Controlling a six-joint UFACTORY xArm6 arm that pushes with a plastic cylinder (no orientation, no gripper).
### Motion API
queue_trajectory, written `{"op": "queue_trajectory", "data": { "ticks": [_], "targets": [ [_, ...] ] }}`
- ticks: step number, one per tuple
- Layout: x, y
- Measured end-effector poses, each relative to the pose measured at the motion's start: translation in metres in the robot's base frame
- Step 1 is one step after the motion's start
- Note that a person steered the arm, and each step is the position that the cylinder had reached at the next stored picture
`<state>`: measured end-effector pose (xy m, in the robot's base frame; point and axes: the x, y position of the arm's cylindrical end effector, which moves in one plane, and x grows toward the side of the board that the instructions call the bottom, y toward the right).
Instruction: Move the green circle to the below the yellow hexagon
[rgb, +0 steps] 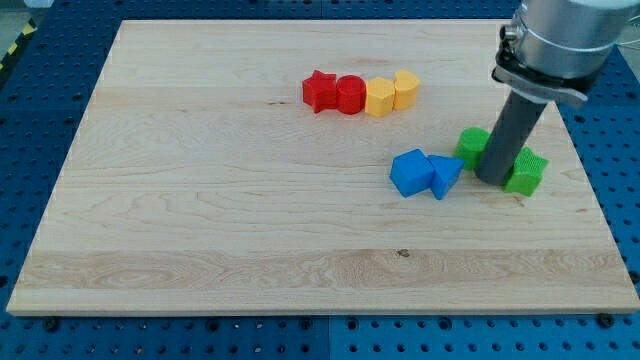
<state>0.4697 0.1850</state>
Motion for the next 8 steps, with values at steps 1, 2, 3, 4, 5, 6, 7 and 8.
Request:
{"op": "queue_trajectory", "data": {
  "ticks": [1, 2, 3, 4, 5, 6, 7, 8],
  "targets": [
    [-0.021, 0.0],
    [-0.024, 0.004],
    [-0.014, 0.03],
    [-0.014, 0.037],
    [-0.016, 0.027],
    [-0.019, -0.001],
    [-0.026, -0.016],
    [-0.04, -0.01]
  ]
}}
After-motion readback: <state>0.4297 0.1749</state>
